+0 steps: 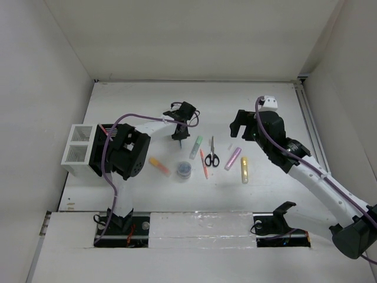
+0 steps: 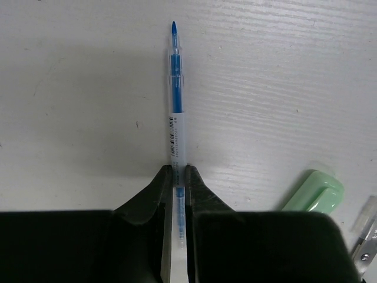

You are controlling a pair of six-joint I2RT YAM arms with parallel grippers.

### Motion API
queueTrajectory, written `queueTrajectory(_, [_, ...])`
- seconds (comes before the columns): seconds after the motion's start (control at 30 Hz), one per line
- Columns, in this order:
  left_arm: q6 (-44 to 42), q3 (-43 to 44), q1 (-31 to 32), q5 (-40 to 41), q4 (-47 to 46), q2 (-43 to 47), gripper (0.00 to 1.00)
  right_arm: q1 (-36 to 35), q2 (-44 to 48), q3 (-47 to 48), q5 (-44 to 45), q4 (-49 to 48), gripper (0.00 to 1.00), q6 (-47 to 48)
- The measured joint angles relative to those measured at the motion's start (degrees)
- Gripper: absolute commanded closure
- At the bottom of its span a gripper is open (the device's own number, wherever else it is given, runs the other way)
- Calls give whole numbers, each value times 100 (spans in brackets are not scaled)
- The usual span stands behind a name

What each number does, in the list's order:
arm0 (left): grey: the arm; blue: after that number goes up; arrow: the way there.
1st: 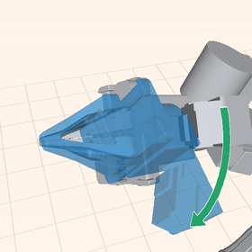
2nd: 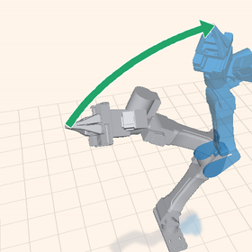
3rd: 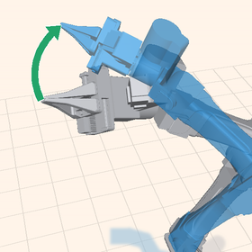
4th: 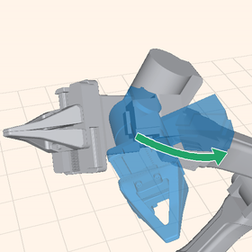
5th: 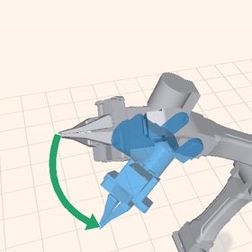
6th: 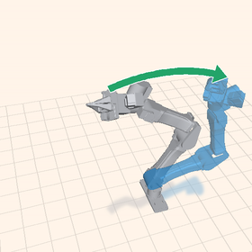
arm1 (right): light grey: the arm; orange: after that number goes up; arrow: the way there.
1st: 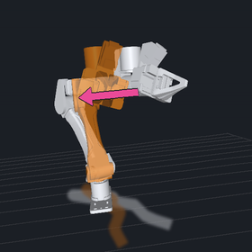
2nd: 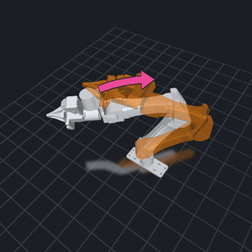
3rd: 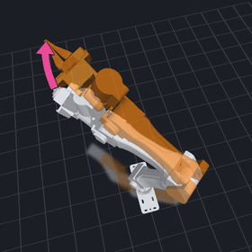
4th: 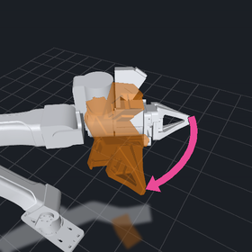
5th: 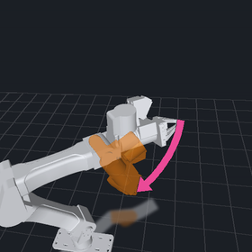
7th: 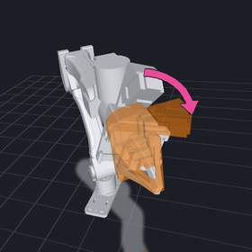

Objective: Sort the stationery into containers
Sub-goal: Grab a piece of stationery with the left arm

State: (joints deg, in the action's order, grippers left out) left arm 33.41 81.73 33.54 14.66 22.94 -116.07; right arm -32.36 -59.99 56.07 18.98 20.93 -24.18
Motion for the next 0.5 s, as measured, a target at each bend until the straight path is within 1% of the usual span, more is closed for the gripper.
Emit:
queueTrajectory(0.17, [35, -192, -39, -26, -190, 125, 100, 92, 2, -153, -107, -63, 0, 0])
queueTrajectory(0.27, [111, -323, -66, 59, -136, 254, 100, 96, -168, -232, -149, -74, 0, 11])
queueTrajectory(0.4, [146, -382, -63, 271, 356, 675, 100, 96, -791, -234, -15, 85, 0, 2])
queueTrajectory(0.5, [92, -341, -46, 422, 629, 1362, 100, 96, -1375, -260, 197, 356, 2, -168])
